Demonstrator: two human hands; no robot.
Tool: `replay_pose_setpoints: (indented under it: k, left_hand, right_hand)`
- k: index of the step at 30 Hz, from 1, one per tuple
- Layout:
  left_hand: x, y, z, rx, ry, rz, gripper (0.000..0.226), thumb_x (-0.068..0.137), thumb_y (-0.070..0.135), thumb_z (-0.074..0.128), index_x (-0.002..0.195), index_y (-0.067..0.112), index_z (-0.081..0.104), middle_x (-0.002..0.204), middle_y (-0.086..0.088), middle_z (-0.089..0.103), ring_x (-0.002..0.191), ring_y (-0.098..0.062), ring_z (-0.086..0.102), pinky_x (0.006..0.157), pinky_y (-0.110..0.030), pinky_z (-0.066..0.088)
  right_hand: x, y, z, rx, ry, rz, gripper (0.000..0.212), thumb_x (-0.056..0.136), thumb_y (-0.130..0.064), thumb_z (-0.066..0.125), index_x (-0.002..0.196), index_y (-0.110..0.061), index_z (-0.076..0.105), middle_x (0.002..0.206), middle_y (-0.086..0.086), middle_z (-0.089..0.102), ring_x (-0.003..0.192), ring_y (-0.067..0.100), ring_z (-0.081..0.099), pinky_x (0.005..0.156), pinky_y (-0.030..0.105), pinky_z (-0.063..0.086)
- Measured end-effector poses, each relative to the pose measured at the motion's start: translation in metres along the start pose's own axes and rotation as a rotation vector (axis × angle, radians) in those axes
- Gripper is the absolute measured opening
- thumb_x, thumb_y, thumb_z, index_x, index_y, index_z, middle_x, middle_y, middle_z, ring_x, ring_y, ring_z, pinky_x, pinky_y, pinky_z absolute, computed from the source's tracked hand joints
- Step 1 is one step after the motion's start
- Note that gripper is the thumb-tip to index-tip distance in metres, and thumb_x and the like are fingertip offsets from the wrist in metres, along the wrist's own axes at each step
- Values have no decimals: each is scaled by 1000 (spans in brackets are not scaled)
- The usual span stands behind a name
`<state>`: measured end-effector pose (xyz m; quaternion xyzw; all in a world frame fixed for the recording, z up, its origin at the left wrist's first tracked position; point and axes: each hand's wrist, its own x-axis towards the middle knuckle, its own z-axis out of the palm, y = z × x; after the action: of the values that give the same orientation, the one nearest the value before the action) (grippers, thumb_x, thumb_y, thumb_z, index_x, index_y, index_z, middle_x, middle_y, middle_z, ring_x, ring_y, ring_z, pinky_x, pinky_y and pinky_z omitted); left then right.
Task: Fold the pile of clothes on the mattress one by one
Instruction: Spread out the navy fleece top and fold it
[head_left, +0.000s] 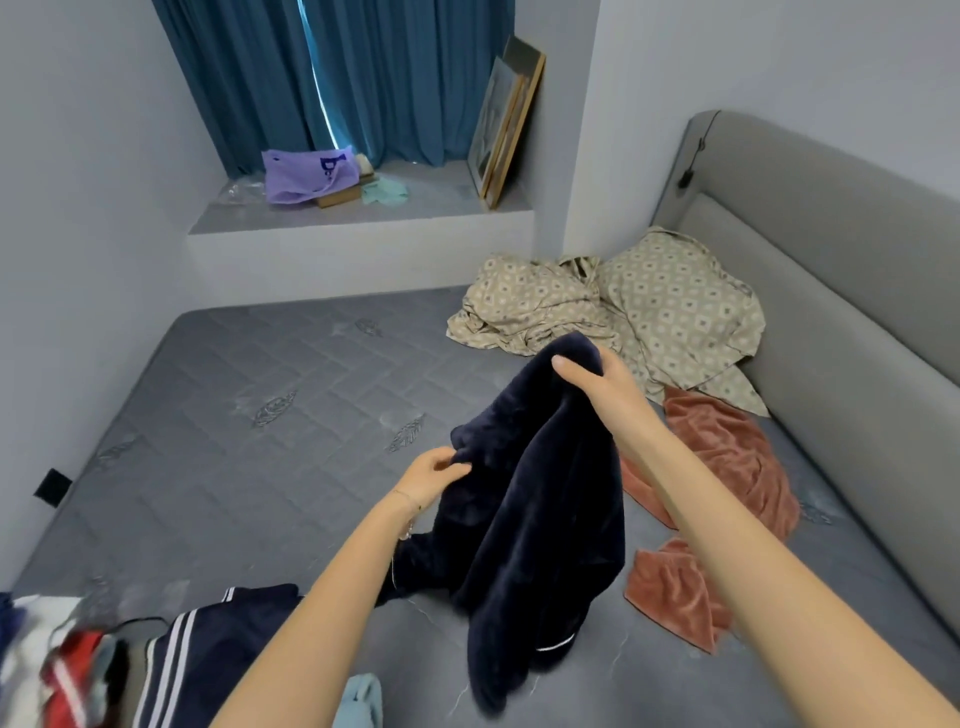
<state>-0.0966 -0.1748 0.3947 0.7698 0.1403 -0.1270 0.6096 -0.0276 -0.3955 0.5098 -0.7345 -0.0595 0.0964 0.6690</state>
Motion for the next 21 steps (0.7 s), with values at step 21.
replay_pose_setpoints:
  k: [21]
  left_hand:
    - [-75,135,-70,-54,497,579,30,96,28,53,74,15,38,73,-3,33,65,-11,32,55,-22,31]
  right_hand:
    - [-16,3,-29,-327,293,-232,34,95,-36,56,73,-12,47,66,-3,45,57,3,40,56,11,35]
